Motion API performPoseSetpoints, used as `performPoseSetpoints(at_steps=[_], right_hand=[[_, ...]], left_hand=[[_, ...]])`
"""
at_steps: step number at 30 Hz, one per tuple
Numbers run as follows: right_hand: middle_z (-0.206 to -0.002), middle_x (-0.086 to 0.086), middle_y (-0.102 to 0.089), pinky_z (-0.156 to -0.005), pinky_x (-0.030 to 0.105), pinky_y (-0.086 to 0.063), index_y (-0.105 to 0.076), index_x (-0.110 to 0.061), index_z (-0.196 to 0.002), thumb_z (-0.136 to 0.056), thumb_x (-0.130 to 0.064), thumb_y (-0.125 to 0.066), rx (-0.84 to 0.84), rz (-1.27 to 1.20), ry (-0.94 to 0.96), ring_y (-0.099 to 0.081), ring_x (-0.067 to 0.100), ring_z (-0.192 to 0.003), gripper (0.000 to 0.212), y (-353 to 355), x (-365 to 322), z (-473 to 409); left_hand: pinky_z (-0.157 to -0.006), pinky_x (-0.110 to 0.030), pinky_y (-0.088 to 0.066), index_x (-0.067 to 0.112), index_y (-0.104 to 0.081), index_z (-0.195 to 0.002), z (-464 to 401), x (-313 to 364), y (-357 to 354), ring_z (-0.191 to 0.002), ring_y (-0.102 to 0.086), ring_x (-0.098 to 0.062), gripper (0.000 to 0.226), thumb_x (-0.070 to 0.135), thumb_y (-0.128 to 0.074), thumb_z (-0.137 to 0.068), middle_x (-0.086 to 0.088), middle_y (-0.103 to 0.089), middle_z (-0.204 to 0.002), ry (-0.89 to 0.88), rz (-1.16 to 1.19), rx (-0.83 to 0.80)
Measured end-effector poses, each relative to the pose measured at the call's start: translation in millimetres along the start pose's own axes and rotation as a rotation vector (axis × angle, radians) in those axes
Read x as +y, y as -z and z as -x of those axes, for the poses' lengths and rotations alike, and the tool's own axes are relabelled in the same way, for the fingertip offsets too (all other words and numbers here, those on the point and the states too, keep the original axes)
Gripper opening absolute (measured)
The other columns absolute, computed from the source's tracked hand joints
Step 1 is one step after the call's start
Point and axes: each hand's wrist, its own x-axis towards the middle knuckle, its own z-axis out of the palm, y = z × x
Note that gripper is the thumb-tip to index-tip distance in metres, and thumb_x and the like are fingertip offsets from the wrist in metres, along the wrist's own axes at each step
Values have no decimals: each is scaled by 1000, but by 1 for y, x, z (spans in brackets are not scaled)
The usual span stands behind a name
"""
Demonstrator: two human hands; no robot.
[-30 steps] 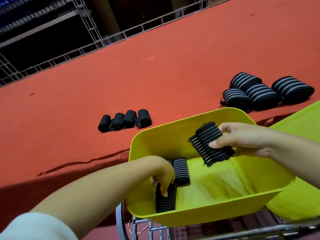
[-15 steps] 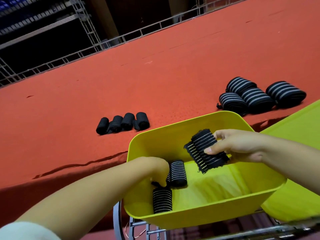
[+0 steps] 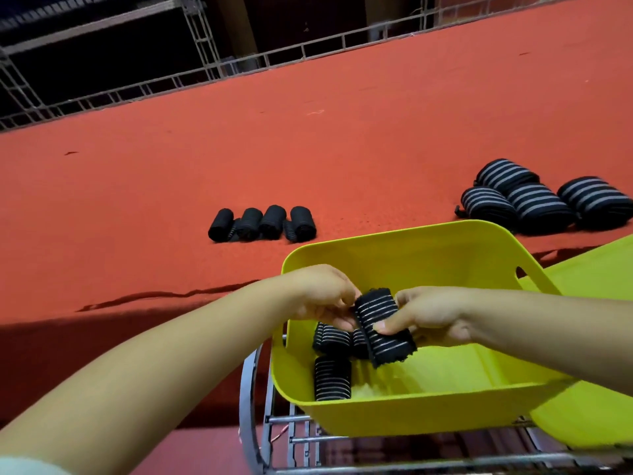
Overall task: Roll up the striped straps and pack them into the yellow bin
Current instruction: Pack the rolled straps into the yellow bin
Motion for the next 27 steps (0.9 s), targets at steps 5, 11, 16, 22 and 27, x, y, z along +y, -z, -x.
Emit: performPoseSetpoints(at_steps=[5, 11, 16, 22, 27], right_hand=[[-111, 16, -64, -103, 43, -39, -58, -12, -96, -86, -5, -67, 6, 56, -167, -59, 29, -105, 15, -13, 9, -22], [-122, -2, -58, -85, 37, -35, -57, -22, -111, -78, -25, -77, 24, 203, -401, -52, 12, -105, 39, -19, 30, -47], [-111, -9, -60, -67, 28, -31, -57, -26, -110, -78, -34, -76, -20, 294, -536, -52, 8, -97, 38, -23, 49, -65], [-92, -8, -57, -65, 30, -42, -53, -25, -105, -79, -33, -76, -22, 304, -623, -55, 5, -65, 36, -28, 61, -85], [-85, -12, -57, -63, 27, -41, -52, -24, -98, -80, -37, -75, -18, 277, -628, -54, 2, -62, 32, -31, 68, -93]], left_hand=[[-66, -33, -58, -7, -52, -111, -19, -9, -5, -59, -61, -22, 28, 17, -44, -102, -14, -56, -74, 117, -137, 56], [-84, -37, -54, -4, -48, -124, -45, -17, -20, -68, -58, -23, 39, 26, -31, -106, -19, -59, -97, 271, -289, -40], [-104, -41, -45, -6, -42, -136, -54, -18, -30, -113, -60, -36, 37, 9, -30, -104, -27, -56, -127, 297, -379, -134], [-105, -40, -44, -8, -40, -138, -55, -22, -37, -129, -49, -37, 38, 5, -34, -103, -24, -43, -144, 328, -461, -184], [-69, -27, -51, -6, -51, -89, -59, -29, -39, -99, -62, -29, 25, 5, -33, -101, -19, -57, -88, 322, -692, -239]])
